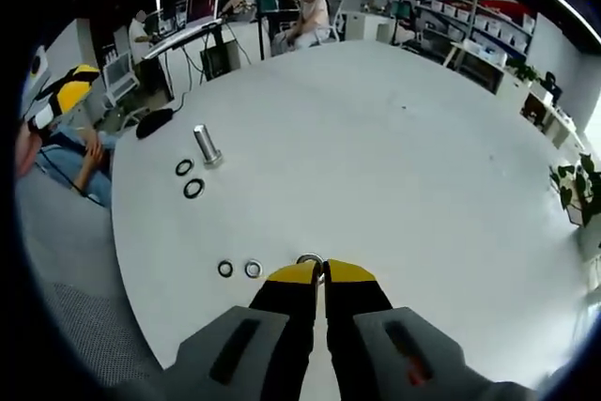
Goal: Place the washer onto the threaded stud by aligning its center hole with the stud, sliding it down to the base, and recovering from edge contact or off-axis alignment until the washer reaches the visible bottom stop.
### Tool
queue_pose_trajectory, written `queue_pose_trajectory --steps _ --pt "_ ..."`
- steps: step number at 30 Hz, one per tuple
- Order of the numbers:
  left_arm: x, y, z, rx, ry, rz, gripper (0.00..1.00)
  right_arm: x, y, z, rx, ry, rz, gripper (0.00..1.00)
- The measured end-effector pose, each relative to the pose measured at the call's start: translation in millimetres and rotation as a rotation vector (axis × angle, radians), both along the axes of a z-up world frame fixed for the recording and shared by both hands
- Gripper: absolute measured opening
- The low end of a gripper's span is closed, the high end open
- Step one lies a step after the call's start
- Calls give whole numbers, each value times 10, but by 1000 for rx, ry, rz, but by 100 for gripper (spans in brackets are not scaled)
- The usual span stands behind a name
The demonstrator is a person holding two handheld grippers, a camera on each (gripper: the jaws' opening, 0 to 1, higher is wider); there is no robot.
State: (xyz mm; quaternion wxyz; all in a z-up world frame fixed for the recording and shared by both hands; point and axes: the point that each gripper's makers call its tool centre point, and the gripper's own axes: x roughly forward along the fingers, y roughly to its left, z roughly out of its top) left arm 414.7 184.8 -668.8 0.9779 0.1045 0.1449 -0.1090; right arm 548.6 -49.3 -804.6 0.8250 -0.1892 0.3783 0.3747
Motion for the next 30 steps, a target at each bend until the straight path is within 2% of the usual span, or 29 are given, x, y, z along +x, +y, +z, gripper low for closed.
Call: queue_pose_trajectory --steps 30 --pt "7 -6 -10 8 4 -3 11 41 -23 -85 -27 44 -18 5"
